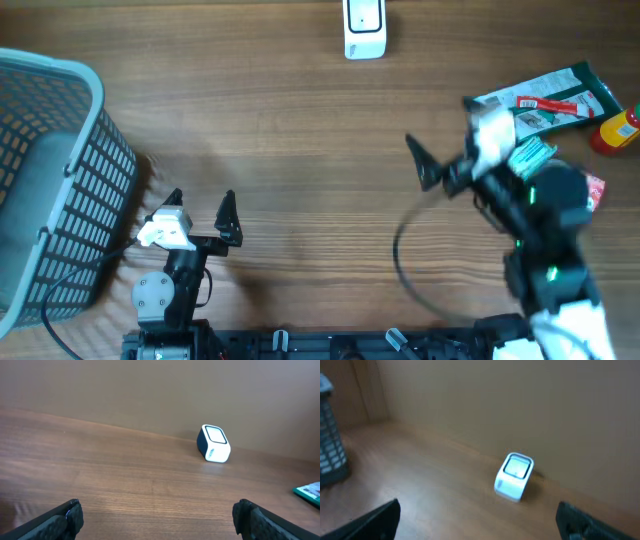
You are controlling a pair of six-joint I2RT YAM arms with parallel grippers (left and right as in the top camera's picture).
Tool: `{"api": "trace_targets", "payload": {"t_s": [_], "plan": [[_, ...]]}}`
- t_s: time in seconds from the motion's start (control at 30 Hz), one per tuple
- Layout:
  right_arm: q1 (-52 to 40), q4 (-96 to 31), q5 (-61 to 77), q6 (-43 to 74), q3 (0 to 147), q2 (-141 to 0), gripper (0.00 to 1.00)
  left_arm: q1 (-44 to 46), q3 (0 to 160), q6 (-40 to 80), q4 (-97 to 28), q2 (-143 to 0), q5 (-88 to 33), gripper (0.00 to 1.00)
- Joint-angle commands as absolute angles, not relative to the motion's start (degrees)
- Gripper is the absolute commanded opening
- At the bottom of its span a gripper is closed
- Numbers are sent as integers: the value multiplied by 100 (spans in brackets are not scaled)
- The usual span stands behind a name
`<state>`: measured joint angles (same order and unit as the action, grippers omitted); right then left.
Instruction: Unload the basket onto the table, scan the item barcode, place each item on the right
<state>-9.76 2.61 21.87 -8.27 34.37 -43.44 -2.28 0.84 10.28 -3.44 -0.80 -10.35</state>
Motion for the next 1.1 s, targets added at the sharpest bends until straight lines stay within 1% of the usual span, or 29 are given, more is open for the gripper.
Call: {"api": "trace_targets", "payload": {"t_s": [0.0, 0.13, 0.27, 0.33, 0.4, 0.47, 0.7, 1.07], "plan": [[-862, 917, 2104, -941, 1909, -3044, 100, -202, 38, 939, -340, -38, -1063, 100], [-480, 1072, 2091, -685, 829, -1774, 100, -202, 38, 939, -340, -38, -1063, 100], [-421, 950, 2001, -587, 268, -840, 100, -202, 38, 939, -338, -38, -1063, 100], [-421, 862, 1544, 143, 69, -556, 100, -202, 38, 939, -338, -38, -1063, 100], [-421, 460, 1273, 508, 27, -294, 100, -202, 38, 939, -338, -38, -1063, 100], [-421, 95, 1247, 443, 27, -10, 100, -202, 38, 939, -338, -38, -1063, 100], [-421, 84, 1227, 82, 30, -19, 100, -202, 38, 939, -338, -38, -1063, 100], [-421, 91, 1227, 161, 30, -21, 100, -202, 38, 939, -340, -38, -1061, 100]]}}
